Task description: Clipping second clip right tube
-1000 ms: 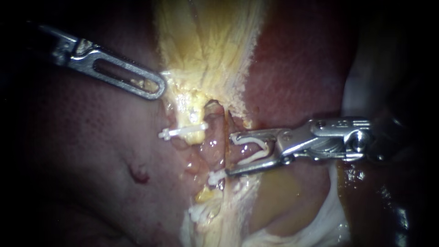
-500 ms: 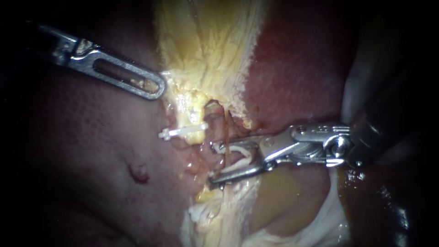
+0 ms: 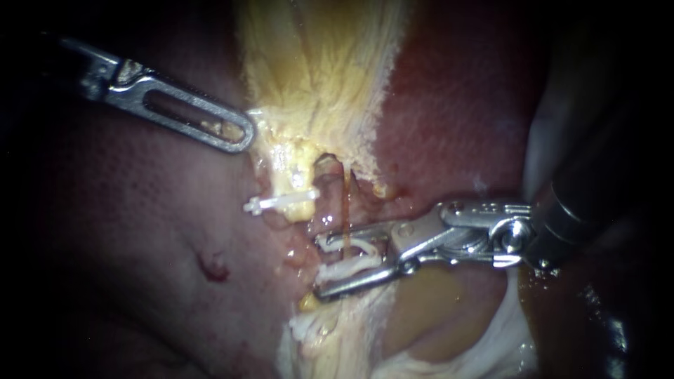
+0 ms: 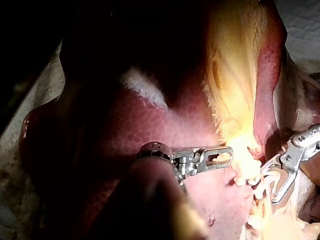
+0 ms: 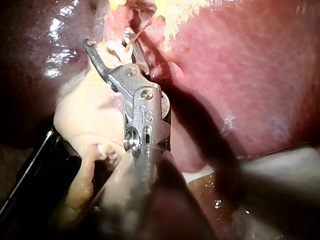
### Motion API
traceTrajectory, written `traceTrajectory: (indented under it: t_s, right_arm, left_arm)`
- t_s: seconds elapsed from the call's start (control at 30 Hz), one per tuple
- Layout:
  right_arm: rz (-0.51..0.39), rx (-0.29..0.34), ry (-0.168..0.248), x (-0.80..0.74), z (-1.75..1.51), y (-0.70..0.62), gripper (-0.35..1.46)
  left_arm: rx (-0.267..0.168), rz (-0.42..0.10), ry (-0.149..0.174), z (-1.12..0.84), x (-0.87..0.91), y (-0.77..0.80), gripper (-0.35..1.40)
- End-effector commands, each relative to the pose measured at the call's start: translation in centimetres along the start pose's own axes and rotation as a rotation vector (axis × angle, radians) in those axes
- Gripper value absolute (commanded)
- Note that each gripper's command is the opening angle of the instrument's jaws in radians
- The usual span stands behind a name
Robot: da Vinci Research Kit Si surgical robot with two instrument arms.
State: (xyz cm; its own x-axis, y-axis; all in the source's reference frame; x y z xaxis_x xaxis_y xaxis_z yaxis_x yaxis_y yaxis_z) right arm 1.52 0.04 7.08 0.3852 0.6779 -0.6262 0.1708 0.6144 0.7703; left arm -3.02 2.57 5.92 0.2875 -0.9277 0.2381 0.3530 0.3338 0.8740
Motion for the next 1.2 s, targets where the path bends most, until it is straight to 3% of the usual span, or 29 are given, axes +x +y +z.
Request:
traceTrajectory:
  t_s: [0.03, 0.37, 0.63, 1.0, 1.2]
  right_arm:
    - [0.006, 0.009, 0.006, 0.02, 0.00, -0.02, 0.49]
    - [0.021, 0.111, 0.046, 0.17, 0.04, -0.30, 0.49]
    - [0.022, 0.135, 0.069, 0.31, 0.01, -0.46, 0.48]
    - [0.034, 0.140, 0.067, 0.28, -0.08, -0.42, 0.37]
    - [0.033, 0.141, 0.067, 0.26, -0.11, -0.39, 0.23]
  left_arm:
    - [0.000, 0.000, 0.000, 0.00, 0.00, 0.00, -0.35]
    - [0.000, 0.000, 0.000, 0.00, 0.00, 0.01, -0.35]
    - [0.001, 0.000, 0.000, 0.00, 0.00, 0.02, -0.35]
    - [0.000, 0.000, 0.000, 0.00, 0.00, 0.03, -0.35]
    - [0.000, 0.000, 0.000, 0.00, 0.00, 0.03, -0.35]
